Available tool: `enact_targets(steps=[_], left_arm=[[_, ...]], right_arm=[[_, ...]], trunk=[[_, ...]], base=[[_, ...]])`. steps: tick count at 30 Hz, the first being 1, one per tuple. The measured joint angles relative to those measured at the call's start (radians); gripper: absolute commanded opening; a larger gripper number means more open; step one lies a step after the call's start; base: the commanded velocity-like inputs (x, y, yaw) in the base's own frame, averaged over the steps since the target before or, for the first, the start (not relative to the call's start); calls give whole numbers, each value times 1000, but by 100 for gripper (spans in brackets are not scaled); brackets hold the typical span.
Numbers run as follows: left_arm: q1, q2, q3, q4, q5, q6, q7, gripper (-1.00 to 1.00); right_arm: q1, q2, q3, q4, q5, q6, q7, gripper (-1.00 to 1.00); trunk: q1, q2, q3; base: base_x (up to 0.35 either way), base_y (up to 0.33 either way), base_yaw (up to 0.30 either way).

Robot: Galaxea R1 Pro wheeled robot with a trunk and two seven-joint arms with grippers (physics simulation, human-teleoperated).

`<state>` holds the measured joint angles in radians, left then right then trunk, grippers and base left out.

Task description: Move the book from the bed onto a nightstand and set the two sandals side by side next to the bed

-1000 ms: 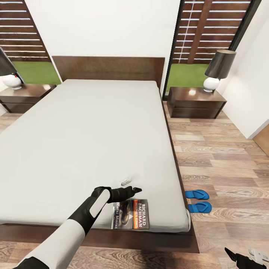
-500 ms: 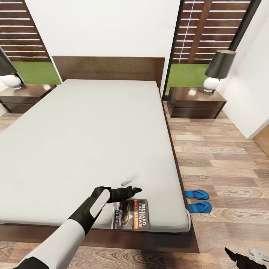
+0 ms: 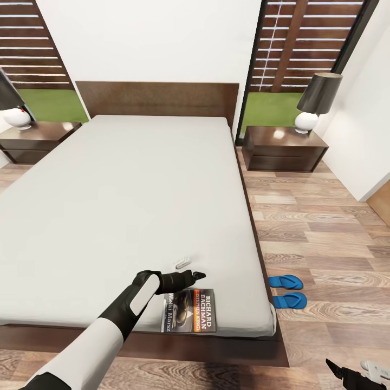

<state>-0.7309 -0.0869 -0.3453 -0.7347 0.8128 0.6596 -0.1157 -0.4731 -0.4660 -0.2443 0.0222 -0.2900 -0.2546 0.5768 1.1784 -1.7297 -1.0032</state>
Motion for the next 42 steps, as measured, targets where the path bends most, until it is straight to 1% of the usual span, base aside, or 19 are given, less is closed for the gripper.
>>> enact_targets(steps=[9, 42], left_arm=[[0, 0, 0, 0, 0, 0, 0, 100], [0, -1, 0, 0, 0, 0, 0, 100]], right_arm=[[0, 0, 0, 0, 0, 0, 0, 100], [0, 2, 0, 0, 0, 0, 0, 100]], trunk=[[0, 0, 0], [0, 0, 0]], base=[[-57, 0, 0], [-1, 0, 0]])
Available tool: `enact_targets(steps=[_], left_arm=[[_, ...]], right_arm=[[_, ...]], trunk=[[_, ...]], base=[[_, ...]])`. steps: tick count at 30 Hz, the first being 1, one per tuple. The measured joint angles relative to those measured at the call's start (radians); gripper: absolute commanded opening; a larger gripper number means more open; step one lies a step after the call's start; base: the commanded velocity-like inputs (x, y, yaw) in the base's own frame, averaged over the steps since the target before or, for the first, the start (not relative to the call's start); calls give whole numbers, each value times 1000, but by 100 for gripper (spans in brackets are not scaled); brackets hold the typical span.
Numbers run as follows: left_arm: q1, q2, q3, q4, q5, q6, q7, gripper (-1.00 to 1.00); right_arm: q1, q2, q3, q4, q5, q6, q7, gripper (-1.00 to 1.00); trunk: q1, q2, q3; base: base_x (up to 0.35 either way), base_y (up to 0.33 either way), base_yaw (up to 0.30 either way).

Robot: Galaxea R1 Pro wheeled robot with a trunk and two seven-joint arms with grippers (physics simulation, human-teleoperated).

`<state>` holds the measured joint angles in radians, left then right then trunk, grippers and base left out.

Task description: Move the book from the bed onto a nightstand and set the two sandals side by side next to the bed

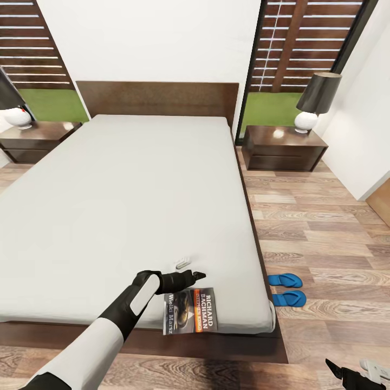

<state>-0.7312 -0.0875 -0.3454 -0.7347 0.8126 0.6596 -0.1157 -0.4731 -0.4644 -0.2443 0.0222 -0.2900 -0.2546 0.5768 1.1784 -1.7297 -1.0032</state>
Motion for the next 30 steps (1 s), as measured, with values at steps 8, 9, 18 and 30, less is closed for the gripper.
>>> enact_targets(steps=[8, 9, 18, 30], left_arm=[[0, 1, 0, 0, 0, 1, 0, 100], [0, 1, 0, 0, 1, 1, 0, 100], [0, 0, 0, 0, 2, 1, 0, 100], [0, 0, 0, 0, 2, 2, 0, 100]], right_arm=[[0, 0, 0, 0, 0, 0, 0, 100], [0, 0, 0, 0, 0, 0, 0, 100], [0, 0, 0, 0, 0, 0, 0, 100], [0, 0, 0, 0, 0, 0, 0, 100]], trunk=[[-15, 28, 12], [-19, 35, 16], [-54, 98, 44], [-100, 182, 81]], base=[[0, 0, 0], [0, 0, 0], [0, 0, 0], [0, 0, 0]])
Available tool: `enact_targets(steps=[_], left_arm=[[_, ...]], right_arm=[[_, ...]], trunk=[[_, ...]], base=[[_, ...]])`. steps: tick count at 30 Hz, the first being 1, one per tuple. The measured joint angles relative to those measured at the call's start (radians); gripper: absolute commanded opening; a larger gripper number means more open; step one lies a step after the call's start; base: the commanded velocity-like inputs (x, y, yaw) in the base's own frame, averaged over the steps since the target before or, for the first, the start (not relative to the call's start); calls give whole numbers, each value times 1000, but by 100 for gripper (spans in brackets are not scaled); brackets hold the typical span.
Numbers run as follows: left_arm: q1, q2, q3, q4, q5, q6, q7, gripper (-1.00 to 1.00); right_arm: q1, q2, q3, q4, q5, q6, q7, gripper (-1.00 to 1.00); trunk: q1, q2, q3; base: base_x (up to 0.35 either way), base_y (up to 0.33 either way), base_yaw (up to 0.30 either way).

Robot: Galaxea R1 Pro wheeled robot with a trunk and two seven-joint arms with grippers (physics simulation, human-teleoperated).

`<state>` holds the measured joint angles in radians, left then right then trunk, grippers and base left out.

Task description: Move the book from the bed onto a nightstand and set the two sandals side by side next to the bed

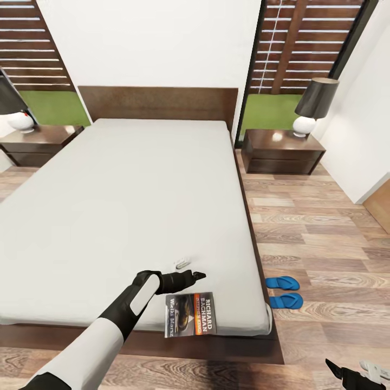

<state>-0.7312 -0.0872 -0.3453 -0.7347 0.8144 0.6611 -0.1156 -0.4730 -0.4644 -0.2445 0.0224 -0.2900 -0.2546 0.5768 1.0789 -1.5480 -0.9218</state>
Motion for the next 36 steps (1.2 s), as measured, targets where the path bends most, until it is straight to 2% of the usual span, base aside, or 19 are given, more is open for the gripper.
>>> enact_targets(steps=[21, 24, 25, 26, 27, 28, 29, 30, 34, 36], left_arm=[[0, 1, 1, 0, 1, 0, -11, 100], [0, 3, 4, 0, 1, 0, -69, 100], [0, 5, 4, 1, 1, 0, -110, 100], [1, 11, 5, 4, -1, 0, -205, 100], [1, 20, 6, 5, -3, -1, -274, 100], [1, 26, 6, 6, -4, -1, -309, 100], [1, 44, 6, 6, -6, -3, -398, 100], [1, 55, 6, 7, -7, -4, -445, 100], [2, 71, 6, 7, -7, -5, -522, 100], [2, 71, 6, 7, -7, -5, -529, 100]], right_arm=[[0, 0, 0, 0, 0, 0, 0, 100], [0, 0, 0, 0, 0, 0, 0, 100], [0, 0, 0, 0, 0, 0, 0, 100], [0, 0, 0, 0, 0, 0, 0, 100], [0, 0, 0, 0, 0, 0, 0, 100], [0, 0, 0, 0, 0, 0, 0, 100], [0, 0, 0, 0, 0, 0, 0, 100], [0, 0, 0, 0, 0, 0, 0, 100], [0, 0, 0, 0, 0, 0, 0, 100], [0, 0, 0, 0, 0, 0, 0, 100]], trunk=[[-81, 147, 66], [-92, 168, 75], [-96, 175, 78], [-100, 182, 81], [-104, 189, 85], [-107, 196, 88], [-107, 196, 88], [-107, 196, 88], [-107, 196, 88], [-107, 196, 88]], base=[[0, 0, 0], [0, 0, 0], [0, 0, 0], [0, 0, 0], [0, 0, 0], [0, 0, 0], [0, 0, 0], [0, 0, 0], [0, 0, 0], [0, 0, 0]])
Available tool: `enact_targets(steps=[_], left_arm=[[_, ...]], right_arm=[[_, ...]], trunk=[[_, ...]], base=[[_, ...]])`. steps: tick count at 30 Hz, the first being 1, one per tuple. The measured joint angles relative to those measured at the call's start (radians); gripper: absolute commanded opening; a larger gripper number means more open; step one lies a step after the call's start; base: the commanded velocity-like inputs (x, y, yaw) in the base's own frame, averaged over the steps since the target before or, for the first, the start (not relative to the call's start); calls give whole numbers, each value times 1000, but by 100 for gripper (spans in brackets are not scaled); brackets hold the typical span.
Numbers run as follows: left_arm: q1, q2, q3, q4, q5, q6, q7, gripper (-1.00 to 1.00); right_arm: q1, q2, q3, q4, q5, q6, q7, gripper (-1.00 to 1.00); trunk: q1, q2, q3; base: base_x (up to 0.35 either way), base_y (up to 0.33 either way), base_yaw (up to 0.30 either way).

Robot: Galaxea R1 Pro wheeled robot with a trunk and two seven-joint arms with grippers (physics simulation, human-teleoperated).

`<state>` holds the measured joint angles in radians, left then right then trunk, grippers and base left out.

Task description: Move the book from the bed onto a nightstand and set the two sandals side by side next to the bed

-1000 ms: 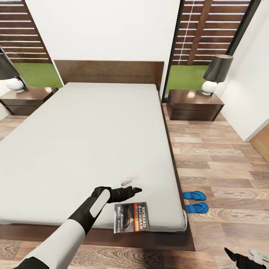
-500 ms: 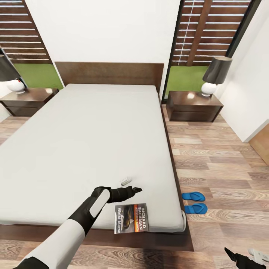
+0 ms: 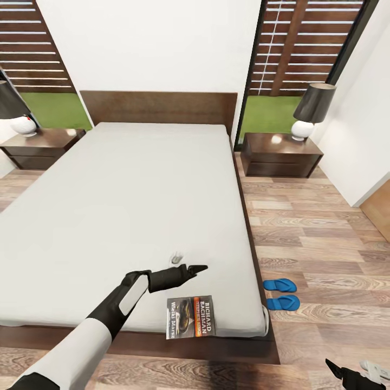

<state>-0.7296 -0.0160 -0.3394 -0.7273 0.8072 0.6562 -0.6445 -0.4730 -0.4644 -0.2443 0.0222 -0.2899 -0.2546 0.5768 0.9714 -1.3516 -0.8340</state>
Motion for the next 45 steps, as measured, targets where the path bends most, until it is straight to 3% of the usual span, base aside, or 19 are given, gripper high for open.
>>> enact_targets(steps=[9, 13, 20, 30, 45], left_arm=[[0, -6, -4, 0, -3, -3, -1, 100], [1, -23, -5, 0, -5, -7, 1, 100], [5, -33, -6, -4, -5, -12, -2, 100], [8, -33, -5, -8, -4, -13, -5, 100], [8, -43, -6, -7, -5, -13, -2, 100]], right_arm=[[0, 0, 0, 0, 0, 0, 1, 100], [0, 0, 0, 0, 0, 0, 1, 100], [0, 0, 0, 0, 0, 0, 2, 100], [0, 0, 0, 0, 0, 0, 3, 100], [0, 0, 0, 0, 0, 0, 2, 100]], trunk=[[-31, 56, 25], [-46, 84, 38], [-73, 133, 59], [-73, 133, 60], [-130, 238, 106]], base=[[0, 0, 0], [0, 0, 0], [0, 0, 0], [0, 0, 0], [0, 0, 0]])
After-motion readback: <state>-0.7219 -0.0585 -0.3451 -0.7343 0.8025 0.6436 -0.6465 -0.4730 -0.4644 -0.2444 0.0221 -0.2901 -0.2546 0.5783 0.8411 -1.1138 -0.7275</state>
